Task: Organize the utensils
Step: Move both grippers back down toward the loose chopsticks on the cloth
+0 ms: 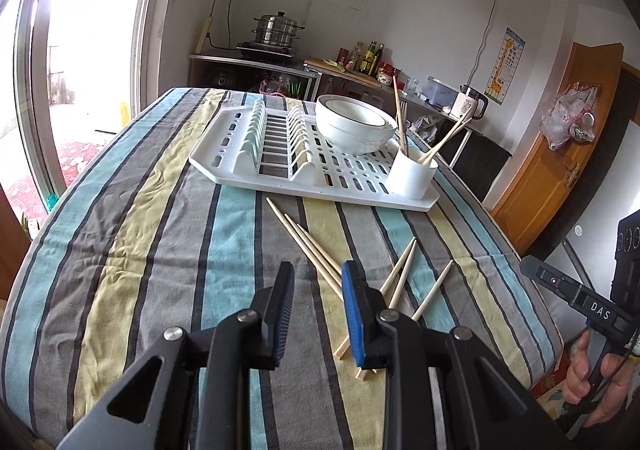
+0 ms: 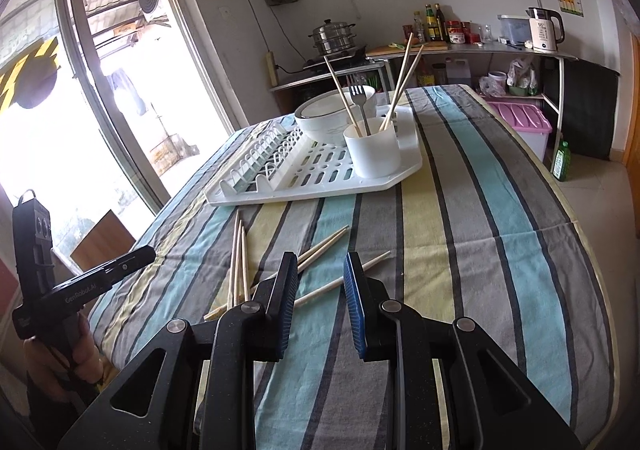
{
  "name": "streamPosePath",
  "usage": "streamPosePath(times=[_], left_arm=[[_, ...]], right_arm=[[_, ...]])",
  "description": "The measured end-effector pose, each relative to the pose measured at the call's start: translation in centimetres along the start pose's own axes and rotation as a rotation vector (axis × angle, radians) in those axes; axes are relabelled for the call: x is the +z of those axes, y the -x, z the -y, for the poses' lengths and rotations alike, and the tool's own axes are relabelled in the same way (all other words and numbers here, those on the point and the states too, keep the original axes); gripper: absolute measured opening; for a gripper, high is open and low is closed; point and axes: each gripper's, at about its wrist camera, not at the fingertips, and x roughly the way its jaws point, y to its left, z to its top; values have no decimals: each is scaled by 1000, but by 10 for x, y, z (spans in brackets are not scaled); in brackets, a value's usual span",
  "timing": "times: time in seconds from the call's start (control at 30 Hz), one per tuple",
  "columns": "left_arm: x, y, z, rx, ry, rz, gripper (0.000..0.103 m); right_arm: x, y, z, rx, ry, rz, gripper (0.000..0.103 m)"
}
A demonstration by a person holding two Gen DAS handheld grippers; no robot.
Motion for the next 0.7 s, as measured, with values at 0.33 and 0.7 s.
streamPosePath(times=[0.33,0.7], left_arm=[[16,-28,-10,26,22,-48,26],[40,-77,-28,59,63,-121,26]], right_arm=[[-6,-33,16,-42,-71,-95,25],[1,-65,-16,32,30,-146,25]])
